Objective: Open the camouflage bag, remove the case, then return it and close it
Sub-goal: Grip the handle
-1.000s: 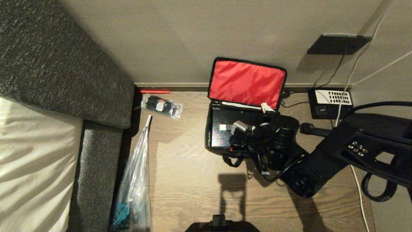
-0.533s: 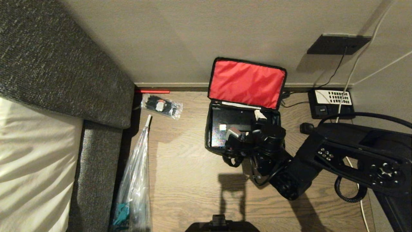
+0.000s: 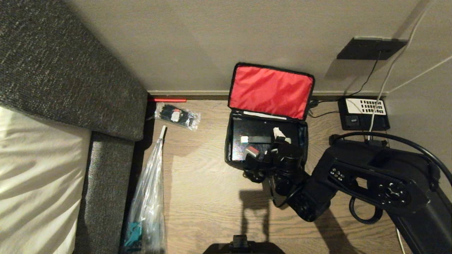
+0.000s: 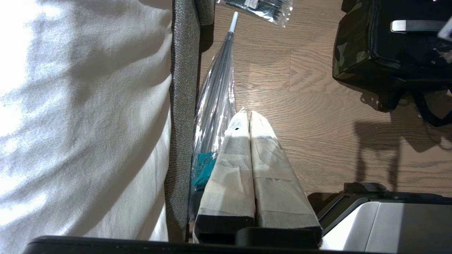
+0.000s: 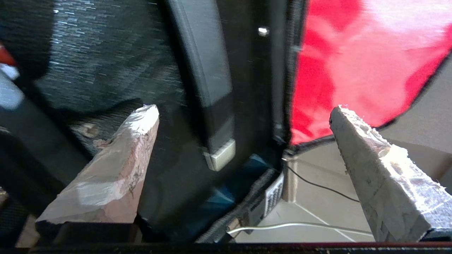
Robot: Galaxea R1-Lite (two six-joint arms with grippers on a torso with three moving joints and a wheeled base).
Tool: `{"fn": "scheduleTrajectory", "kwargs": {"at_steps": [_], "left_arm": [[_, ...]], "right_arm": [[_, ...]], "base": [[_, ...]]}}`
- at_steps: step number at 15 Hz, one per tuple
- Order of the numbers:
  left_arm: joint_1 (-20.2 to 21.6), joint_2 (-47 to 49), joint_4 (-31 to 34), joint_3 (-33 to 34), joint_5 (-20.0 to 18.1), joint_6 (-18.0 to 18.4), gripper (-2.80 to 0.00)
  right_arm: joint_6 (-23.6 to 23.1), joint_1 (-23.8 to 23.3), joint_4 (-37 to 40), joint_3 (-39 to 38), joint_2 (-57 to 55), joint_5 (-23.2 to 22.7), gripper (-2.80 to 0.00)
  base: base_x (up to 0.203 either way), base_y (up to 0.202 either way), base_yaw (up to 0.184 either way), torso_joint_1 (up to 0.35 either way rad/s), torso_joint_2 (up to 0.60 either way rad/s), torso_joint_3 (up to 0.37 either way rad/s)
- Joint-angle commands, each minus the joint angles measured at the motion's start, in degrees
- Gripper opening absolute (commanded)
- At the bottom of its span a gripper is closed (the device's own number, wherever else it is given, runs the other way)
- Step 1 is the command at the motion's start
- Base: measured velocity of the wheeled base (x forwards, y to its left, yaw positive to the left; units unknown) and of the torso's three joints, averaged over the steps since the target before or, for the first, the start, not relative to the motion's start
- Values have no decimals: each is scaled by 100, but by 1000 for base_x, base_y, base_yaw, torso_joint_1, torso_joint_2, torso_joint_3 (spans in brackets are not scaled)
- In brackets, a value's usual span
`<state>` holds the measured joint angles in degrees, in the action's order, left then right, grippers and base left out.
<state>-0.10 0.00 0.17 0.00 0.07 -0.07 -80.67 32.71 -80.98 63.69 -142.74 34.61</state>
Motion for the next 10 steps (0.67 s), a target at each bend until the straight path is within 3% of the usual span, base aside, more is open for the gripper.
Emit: {"fn": "scheduleTrajectory", "kwargs": {"at_steps": [1, 6, 10], "left_arm": [[1, 0, -8, 0, 1, -1, -280], [1, 0, 0, 0, 1, -1, -280], [1, 0, 0, 0, 1, -1, -280]], "right_arm": [[-47, -1, -67, 273, -280, 20, 0], [-207, -36, -76, 700, -421, -85, 0], [-821, -136, -80, 802, -413, -291, 0]], "base": [[0, 0, 0, 0, 0, 0], [0, 0, 0, 0, 0, 0], [0, 0, 0, 0, 0, 0]]}}
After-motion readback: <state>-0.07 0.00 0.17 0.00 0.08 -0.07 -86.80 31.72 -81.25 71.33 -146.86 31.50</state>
